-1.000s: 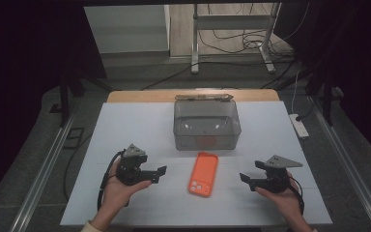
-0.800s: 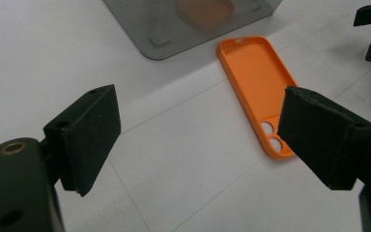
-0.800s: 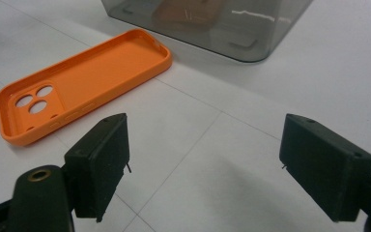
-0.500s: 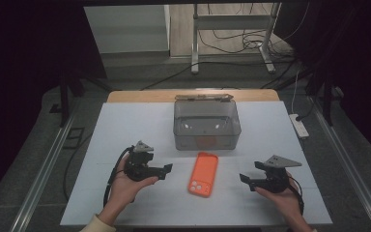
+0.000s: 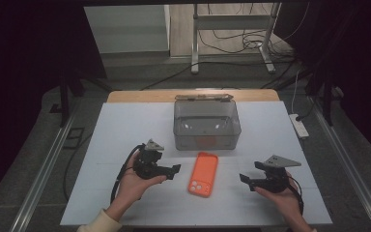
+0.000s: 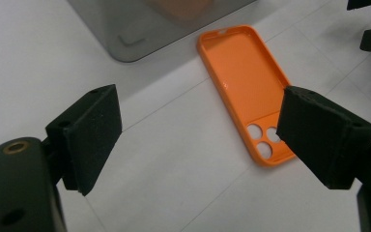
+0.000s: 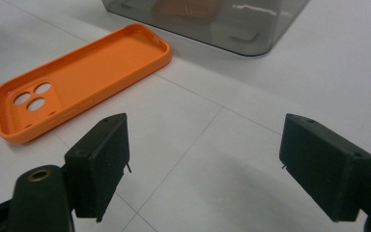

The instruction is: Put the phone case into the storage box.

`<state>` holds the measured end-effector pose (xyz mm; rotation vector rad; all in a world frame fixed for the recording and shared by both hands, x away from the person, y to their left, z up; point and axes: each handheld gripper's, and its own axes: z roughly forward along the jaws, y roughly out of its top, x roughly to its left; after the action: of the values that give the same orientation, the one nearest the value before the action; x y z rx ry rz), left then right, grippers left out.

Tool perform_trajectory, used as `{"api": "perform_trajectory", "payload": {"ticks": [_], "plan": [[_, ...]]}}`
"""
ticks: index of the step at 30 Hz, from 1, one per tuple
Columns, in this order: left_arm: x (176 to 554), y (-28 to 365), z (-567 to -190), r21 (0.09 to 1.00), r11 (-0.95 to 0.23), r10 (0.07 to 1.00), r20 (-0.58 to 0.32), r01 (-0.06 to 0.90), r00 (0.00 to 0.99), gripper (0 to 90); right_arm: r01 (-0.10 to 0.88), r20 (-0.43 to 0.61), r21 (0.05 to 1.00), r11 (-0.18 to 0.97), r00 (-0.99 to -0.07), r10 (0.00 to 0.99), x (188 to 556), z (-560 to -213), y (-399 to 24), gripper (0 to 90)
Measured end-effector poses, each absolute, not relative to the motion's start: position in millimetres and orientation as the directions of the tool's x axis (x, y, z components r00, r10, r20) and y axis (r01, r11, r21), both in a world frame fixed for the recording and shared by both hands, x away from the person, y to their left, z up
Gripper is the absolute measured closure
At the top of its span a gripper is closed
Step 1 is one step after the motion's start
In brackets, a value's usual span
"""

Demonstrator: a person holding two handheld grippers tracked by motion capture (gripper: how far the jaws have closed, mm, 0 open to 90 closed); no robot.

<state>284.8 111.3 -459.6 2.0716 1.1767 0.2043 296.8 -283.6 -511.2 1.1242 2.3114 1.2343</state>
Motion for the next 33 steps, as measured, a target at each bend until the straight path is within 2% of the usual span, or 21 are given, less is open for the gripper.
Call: {"api": "perform_trajectory", "payload": {"ticks": [33], "plan": [[297,77,-451,0.639,-0.387,0.762,-0.184,0.665,0.621,15.7,0.496,0.087,0.799,0.339,-0.654,0.751,298,-512,-283,18.1]]}}
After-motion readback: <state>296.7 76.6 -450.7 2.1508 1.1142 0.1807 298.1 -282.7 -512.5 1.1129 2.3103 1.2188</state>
